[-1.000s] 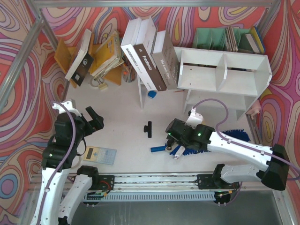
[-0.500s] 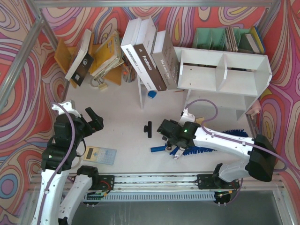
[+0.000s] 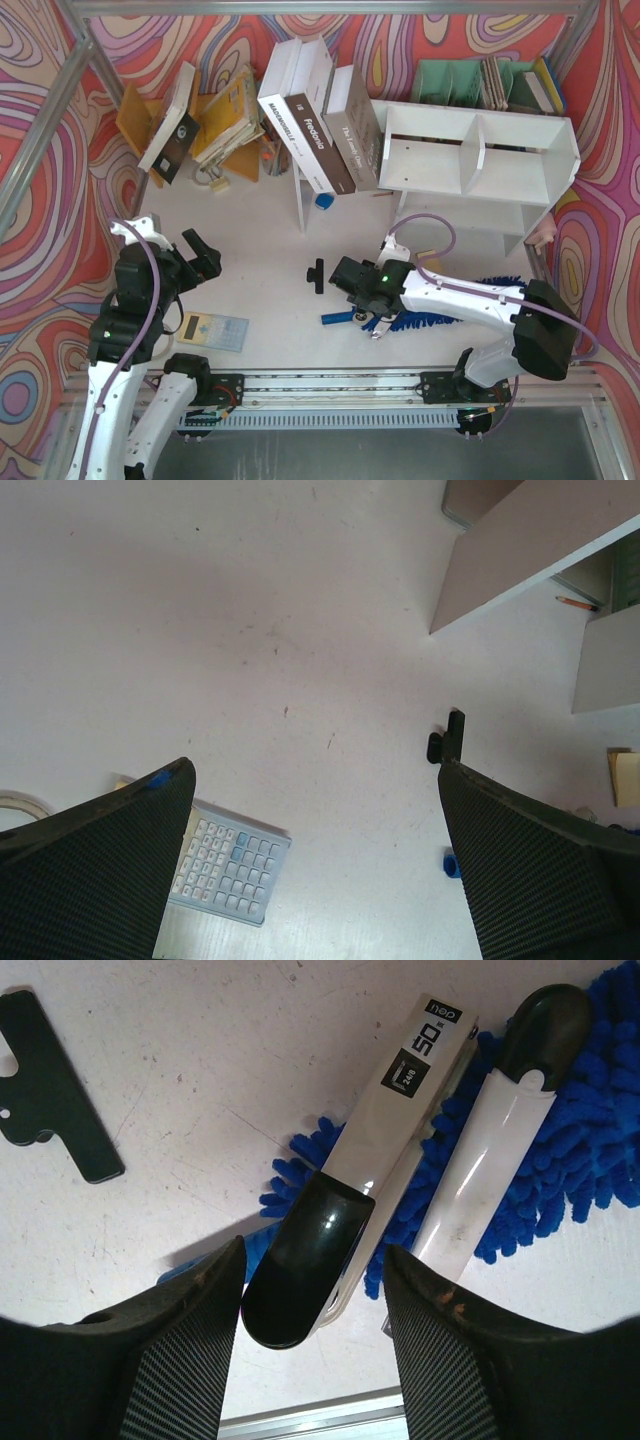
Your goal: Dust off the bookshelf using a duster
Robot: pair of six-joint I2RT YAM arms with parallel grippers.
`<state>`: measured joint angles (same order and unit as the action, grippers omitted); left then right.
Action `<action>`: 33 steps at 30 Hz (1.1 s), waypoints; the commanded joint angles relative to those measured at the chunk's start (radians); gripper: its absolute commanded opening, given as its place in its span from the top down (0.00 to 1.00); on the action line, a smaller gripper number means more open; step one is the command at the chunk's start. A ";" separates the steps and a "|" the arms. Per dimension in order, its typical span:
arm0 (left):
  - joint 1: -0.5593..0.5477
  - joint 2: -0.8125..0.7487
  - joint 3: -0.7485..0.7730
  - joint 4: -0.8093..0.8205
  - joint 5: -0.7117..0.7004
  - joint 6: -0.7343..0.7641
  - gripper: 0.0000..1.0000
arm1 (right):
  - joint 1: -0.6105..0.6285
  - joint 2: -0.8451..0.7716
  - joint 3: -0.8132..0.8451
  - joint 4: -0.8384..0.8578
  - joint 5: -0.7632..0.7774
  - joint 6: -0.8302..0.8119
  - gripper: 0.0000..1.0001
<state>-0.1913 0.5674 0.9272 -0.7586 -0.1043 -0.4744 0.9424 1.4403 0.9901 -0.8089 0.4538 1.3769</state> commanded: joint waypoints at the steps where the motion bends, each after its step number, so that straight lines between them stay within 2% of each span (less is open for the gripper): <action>1: -0.004 -0.014 -0.019 -0.006 0.012 0.008 0.01 | 0.007 0.022 0.021 0.002 0.029 0.012 0.45; 14: -0.004 -0.011 -0.019 -0.007 0.009 0.008 0.01 | 0.006 0.029 0.003 0.010 0.035 0.021 0.59; 33: -0.004 -0.004 -0.019 -0.005 -0.002 0.008 0.02 | 0.006 -0.069 0.033 -0.071 0.093 0.068 0.80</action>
<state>-0.1913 0.5640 0.9272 -0.7586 -0.1013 -0.4744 0.9424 1.4063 0.9901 -0.8391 0.4759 1.4147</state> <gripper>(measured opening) 0.985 0.380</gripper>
